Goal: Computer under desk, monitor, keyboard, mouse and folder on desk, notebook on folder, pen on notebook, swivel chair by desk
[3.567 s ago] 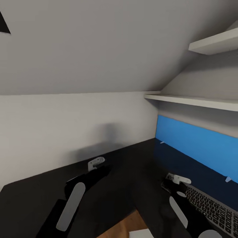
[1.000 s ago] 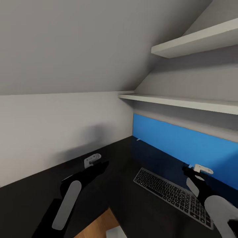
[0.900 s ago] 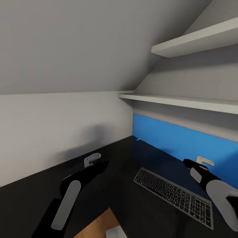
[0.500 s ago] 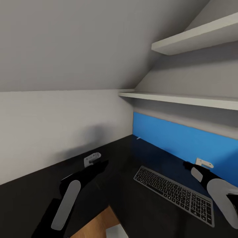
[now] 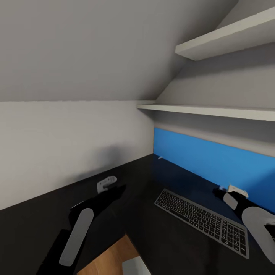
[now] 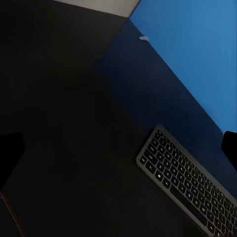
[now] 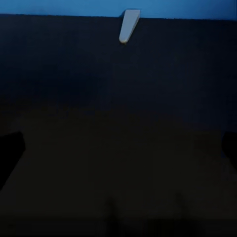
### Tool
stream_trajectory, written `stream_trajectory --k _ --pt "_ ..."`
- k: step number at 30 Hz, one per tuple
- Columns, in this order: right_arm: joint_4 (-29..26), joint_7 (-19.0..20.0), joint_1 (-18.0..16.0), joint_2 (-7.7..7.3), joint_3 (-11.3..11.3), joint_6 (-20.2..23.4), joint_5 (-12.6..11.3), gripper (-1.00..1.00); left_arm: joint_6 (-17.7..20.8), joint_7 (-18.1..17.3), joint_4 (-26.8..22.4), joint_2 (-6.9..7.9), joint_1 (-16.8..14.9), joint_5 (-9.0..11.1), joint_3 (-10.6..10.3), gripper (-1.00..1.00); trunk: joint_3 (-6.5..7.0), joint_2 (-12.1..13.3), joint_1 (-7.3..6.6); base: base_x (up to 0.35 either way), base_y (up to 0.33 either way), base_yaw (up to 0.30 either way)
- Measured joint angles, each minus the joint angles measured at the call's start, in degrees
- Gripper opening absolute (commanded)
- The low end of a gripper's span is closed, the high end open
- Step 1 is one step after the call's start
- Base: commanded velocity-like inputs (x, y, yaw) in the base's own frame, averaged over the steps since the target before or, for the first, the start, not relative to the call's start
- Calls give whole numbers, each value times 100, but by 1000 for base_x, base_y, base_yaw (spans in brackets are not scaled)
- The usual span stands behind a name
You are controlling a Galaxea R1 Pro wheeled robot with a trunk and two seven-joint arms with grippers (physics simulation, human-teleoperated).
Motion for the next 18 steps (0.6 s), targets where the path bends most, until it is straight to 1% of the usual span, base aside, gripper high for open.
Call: stream_trajectory --k 4,8,9,18 --pt "0 4 0 -37 1 201 -147 100 0 0 0 -1 0 0 -3 100 -72 -161 88 0 0 0" --pt "0 7 0 -60 1 265 -256 100 0 0 0 -3 0 0 -3 100 -144 -321 176 0 0 0" --pt "0 11 0 -89 1 287 -300 100 0 0 0 -3 0 0 -9 100 -162 -361 198 0 0 0" --pt "0 17 0 -105 1 301 -324 100 0 0 0 -4 0 0 -14 100 -323 -722 396 0 0 0"
